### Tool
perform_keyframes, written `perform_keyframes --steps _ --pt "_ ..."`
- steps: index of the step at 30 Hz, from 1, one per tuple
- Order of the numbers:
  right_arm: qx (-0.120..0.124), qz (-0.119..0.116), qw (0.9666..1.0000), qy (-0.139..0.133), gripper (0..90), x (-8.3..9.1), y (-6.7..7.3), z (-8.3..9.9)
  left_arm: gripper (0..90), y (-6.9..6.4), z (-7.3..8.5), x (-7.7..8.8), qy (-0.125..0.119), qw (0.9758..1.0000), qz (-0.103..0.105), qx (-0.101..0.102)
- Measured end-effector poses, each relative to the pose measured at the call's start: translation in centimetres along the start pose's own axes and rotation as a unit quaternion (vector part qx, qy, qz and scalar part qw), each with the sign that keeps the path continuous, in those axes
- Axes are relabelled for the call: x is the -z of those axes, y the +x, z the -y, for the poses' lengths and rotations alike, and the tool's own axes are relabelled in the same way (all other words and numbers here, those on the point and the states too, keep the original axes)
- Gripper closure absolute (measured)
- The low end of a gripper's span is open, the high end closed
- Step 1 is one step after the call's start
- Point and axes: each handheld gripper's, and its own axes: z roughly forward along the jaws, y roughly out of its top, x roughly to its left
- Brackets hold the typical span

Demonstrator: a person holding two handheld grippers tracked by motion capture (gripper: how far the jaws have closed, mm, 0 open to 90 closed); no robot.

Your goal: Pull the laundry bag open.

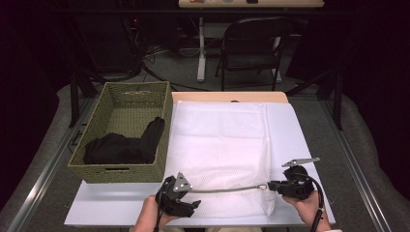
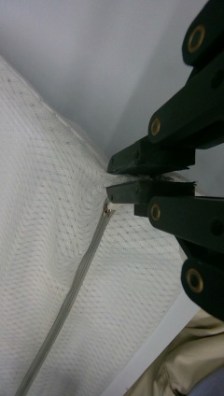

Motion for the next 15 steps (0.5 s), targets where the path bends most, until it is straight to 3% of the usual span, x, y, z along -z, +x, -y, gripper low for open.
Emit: perform_keyframes --steps 3,8,15 --pt "0.003 -0.002 1.0000 -0.003 84.8 -0.2 0.0 0.0 36.6 -0.4 -1.2 -1.4 0.000 0.9998 0.017 -0.010" --pt "0.004 0.001 1.0000 0.001 84.8 -0.3 0.1 0.0 35.4 -0.6 -2.0 -2.2 -0.005 0.9994 0.031 -0.018" --pt "0.011 0.005 0.9999 0.003 84.9 -0.4 0.1 0.0 24.1 -1.1 -3.6 -3.1 -0.014 0.9987 0.039 -0.030"
